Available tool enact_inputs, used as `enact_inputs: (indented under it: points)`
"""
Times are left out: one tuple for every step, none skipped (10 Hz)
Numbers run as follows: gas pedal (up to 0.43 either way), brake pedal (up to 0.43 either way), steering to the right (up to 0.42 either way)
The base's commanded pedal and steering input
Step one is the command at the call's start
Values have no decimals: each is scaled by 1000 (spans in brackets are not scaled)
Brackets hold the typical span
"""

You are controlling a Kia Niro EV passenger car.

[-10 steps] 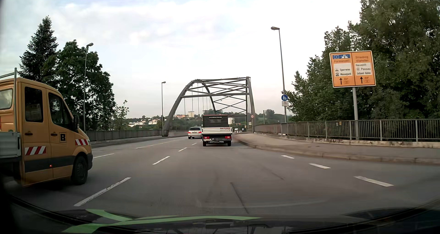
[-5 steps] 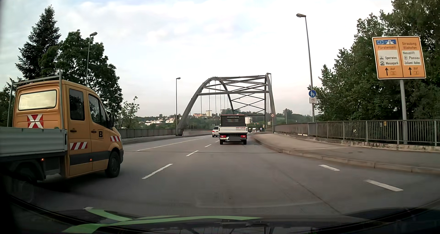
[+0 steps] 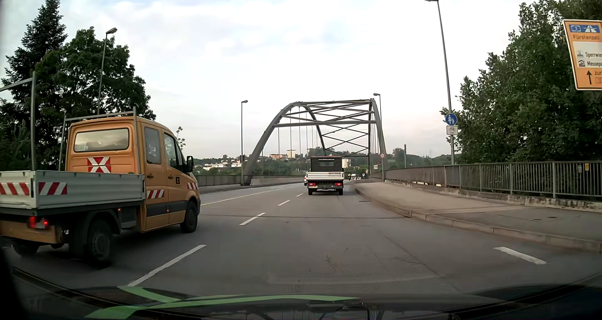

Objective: Follow the waypoints while adhering to traffic rules and regulations

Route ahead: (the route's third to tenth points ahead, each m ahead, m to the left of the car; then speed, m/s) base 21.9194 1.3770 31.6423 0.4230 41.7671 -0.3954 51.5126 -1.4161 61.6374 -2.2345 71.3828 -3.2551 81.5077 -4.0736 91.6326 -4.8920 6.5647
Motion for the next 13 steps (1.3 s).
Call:
enact_inputs:
  points:
    - [67,0,-15]
    - [98,0,-16]
    - [98,0,-14]
    - [98,0,-8]
    - [98,0,-3]
    - [98,0,0]
    - [98,0,1]
    - [98,0,2]
    - [98,0,2]
    - [98,0,2]
    - [98,0,5]
    - [98,0,7]
    - [98,0,10]
